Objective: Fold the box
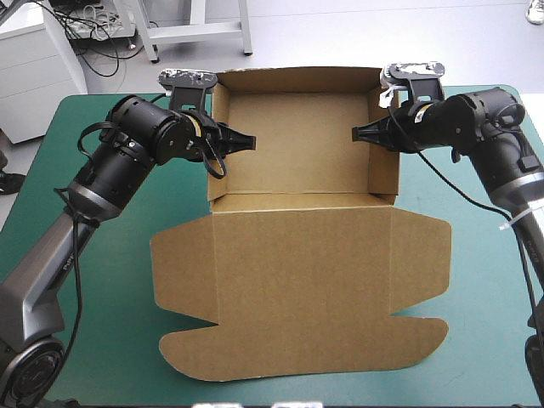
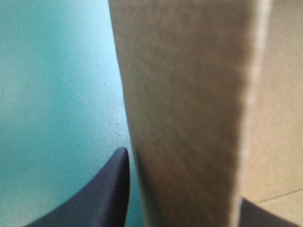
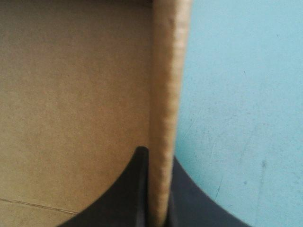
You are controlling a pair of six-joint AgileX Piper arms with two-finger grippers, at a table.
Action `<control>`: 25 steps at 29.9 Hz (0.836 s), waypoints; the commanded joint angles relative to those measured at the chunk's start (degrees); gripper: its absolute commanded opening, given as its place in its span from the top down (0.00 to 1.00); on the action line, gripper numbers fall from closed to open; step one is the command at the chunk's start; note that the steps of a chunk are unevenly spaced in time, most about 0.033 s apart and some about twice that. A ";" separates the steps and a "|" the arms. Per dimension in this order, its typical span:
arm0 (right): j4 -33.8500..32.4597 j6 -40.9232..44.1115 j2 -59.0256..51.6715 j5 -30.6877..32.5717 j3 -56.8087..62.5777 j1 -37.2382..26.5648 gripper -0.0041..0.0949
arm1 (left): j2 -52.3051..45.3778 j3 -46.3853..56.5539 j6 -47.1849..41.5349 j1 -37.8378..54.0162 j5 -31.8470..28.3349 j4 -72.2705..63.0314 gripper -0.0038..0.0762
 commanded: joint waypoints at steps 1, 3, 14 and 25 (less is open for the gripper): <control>2.29 -1.96 -2.22 -1.86 -1.81 0.21 0.98 | -1.30 -1.60 1.78 -0.32 -0.01 3.37 0.99; 2.29 -2.09 -2.22 -0.97 -1.81 0.21 0.98 | -0.94 -1.60 2.30 -0.32 1.38 3.64 0.99; 2.41 -2.43 -1.79 2.79 -1.81 0.21 0.98 | -0.70 -1.68 3.27 -0.32 2.05 1.55 0.85; 2.20 -1.61 -1.79 1.66 -1.81 0.21 0.98 | -0.92 -3.22 2.63 -0.32 3.04 -0.22 0.45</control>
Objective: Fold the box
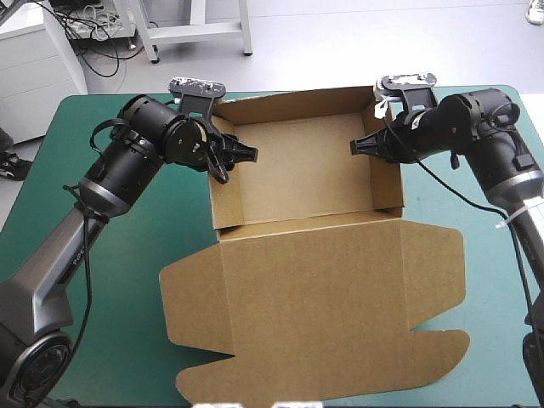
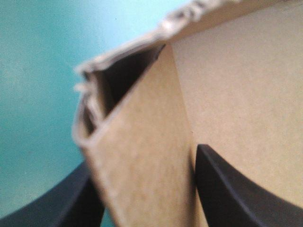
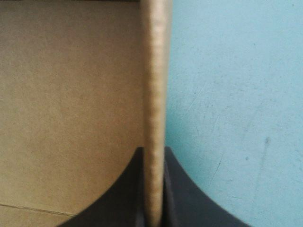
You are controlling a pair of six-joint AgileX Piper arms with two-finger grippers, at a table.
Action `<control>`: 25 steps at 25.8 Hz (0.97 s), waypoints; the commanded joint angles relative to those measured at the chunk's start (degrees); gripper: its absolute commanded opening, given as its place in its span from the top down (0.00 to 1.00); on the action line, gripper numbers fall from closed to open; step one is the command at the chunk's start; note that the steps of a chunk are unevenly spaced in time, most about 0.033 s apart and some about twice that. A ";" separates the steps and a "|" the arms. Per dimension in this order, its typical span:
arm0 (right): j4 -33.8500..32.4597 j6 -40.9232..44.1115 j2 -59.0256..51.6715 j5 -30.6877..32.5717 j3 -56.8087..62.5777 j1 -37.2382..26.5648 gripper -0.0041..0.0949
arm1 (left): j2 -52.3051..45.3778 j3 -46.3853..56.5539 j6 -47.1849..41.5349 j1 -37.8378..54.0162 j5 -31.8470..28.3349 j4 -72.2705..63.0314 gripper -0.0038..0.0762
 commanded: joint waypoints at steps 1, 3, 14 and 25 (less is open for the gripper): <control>1.52 0.26 -2.38 -3.64 -1.81 0.17 0.98 | -2.34 -2.48 -0.10 -0.22 -0.98 0.60 0.46; 1.61 0.74 -2.38 -3.87 -1.81 0.17 0.98 | -2.34 -2.48 -1.59 -0.22 -0.84 0.02 0.47; 1.61 4.20 -2.38 -7.71 -1.81 0.17 0.98 | -2.34 -2.48 -2.98 -0.22 1.19 -1.63 0.69; -0.17 0.88 -2.38 -5.82 -1.81 0.17 0.98 | -1.55 -2.48 -2.87 -0.22 -2.67 -1.77 0.99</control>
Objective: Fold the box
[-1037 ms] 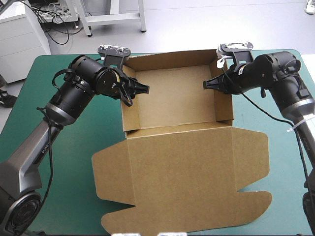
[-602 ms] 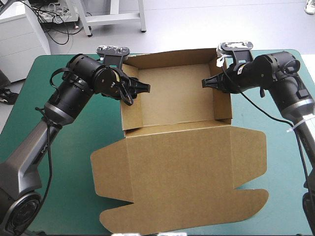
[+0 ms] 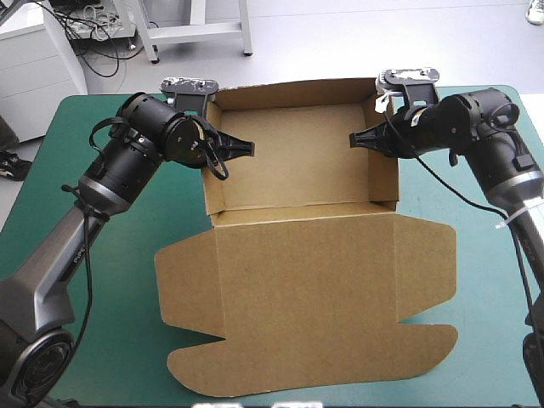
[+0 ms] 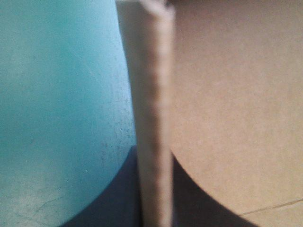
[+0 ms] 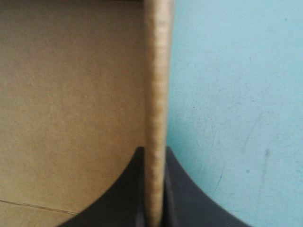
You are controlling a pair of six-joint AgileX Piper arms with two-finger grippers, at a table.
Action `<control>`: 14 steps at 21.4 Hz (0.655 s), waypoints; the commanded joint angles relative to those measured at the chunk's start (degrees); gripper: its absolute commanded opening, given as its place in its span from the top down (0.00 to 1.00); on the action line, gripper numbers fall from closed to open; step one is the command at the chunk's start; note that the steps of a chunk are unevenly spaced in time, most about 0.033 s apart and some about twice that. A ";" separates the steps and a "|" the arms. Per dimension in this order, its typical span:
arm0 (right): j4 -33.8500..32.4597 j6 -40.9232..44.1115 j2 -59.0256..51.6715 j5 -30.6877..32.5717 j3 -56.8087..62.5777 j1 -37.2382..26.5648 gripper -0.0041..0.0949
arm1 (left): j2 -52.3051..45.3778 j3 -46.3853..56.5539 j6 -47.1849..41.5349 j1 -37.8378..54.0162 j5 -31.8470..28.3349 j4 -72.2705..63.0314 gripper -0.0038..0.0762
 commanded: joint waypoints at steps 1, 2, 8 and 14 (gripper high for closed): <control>-0.21 -0.99 -2.38 -2.23 -1.81 -0.10 0.98 | -1.75 -1.68 1.52 -0.31 -3.64 -2.29 0.99; -1.52 -0.99 -2.38 -0.67 -1.81 -0.10 0.98 | -0.73 -1.68 1.52 -0.31 -2.86 -3.25 0.99; -3.18 -2.12 -0.61 6.34 -1.81 -0.10 0.98 | 4.17 -1.68 2.42 -0.31 -0.92 -7.61 0.99; -0.88 -3.58 4.81 10.51 -1.81 -0.10 0.98 | 5.57 -1.68 6.28 0.65 0.02 -8.18 0.99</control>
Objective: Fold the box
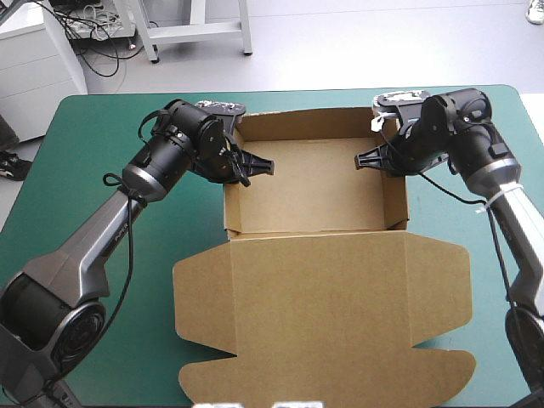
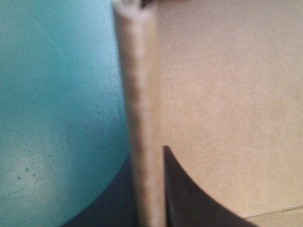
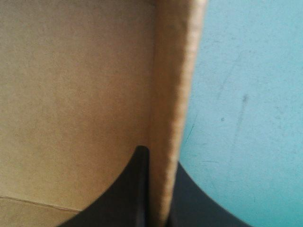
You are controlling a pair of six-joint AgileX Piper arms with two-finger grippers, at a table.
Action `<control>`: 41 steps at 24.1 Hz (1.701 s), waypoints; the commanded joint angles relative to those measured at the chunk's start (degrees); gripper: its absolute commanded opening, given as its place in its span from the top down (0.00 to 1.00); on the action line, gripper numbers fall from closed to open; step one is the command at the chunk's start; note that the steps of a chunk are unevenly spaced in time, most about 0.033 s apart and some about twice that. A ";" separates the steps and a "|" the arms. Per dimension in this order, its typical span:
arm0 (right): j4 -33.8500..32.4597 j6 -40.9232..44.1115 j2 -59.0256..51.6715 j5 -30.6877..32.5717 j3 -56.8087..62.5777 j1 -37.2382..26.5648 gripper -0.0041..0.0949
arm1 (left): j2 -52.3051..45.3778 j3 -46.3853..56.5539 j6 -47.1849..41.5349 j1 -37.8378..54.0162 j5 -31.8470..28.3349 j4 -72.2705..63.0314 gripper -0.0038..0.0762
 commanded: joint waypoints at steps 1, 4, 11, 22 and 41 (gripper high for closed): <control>4.08 -3.32 0.12 0.84 -1.81 -0.05 0.98 | -1.92 -1.74 3.92 0.84 -0.86 -2.24 0.99; 4.10 -3.45 2.07 0.84 -1.81 -0.05 0.98 | -0.78 -1.74 6.13 3.24 -0.75 -5.54 0.99; 4.20 -3.99 8.86 -2.07 -1.81 -0.05 0.98 | 5.24 -1.74 9.50 7.14 0.00 -8.33 0.99; 4.43 -4.46 12.85 -4.61 -1.81 -0.05 0.98 | 11.38 -1.74 11.15 7.14 -2.66 -11.71 0.99; 4.43 -4.46 15.95 -2.28 -1.81 -0.05 0.96 | 13.51 -1.86 12.88 7.14 -0.62 -12.51 0.96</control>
